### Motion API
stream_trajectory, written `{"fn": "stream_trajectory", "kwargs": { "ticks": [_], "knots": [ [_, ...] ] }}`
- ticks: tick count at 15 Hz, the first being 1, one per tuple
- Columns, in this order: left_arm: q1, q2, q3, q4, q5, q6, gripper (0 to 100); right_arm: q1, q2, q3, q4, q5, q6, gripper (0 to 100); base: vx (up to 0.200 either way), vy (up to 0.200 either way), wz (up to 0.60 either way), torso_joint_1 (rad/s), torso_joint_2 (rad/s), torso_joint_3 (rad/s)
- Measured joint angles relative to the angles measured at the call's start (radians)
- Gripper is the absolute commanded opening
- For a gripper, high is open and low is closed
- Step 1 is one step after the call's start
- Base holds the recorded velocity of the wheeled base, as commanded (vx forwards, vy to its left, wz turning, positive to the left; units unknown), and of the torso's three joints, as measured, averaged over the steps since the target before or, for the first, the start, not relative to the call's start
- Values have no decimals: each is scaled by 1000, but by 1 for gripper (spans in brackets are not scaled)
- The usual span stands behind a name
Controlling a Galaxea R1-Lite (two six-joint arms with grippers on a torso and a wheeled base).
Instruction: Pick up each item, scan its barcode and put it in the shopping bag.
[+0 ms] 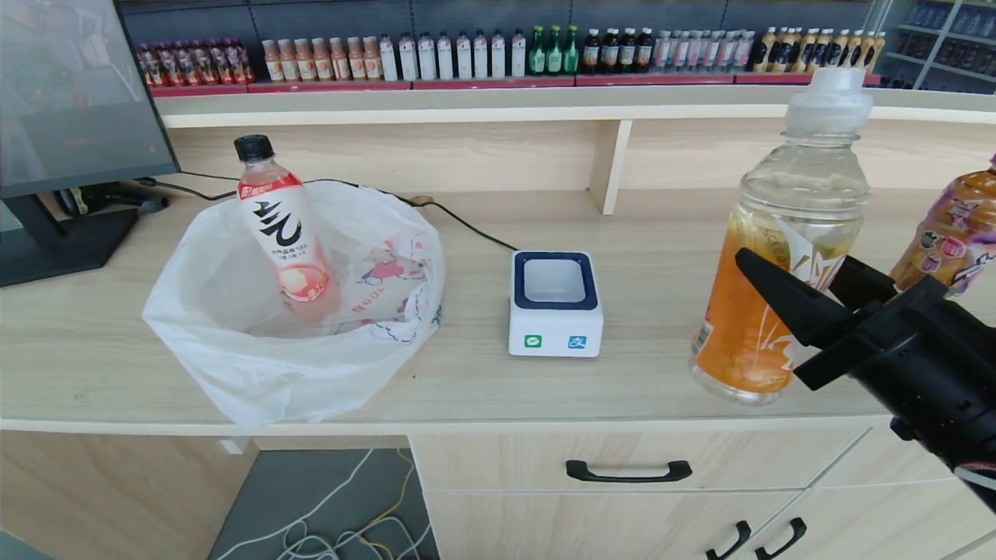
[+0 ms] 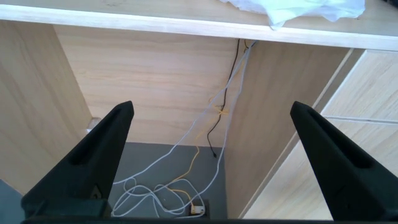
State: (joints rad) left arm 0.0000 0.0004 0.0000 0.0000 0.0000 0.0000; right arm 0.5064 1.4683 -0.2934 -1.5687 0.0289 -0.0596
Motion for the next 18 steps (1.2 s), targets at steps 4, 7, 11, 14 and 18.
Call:
{"fn": "stream_trajectory", "kwargs": {
  "ticks": [4,7,11,14,18],
  "knots": [
    [0,0,0,0,0,0,100,1,2,3,-3,1,2,0,0,200,0,4,6,1],
    [0,0,0,0,0,0,100,1,0,4,-1,1,2,0,0,200,0,2,-1,2],
    [-1,0,0,0,0,1,100,-16,-16,5,-1,1,-2,0,0,50,0,1,1,1],
    [0,0,0,0,0,2,100,-39,-27,-6,-4,-4,-9,0,0,0,0,0,0,0],
    [0,0,0,0,0,2,100,-66,-33,-41,-3,9,-44,0,0,0,0,0,0,0]
  ]
}}
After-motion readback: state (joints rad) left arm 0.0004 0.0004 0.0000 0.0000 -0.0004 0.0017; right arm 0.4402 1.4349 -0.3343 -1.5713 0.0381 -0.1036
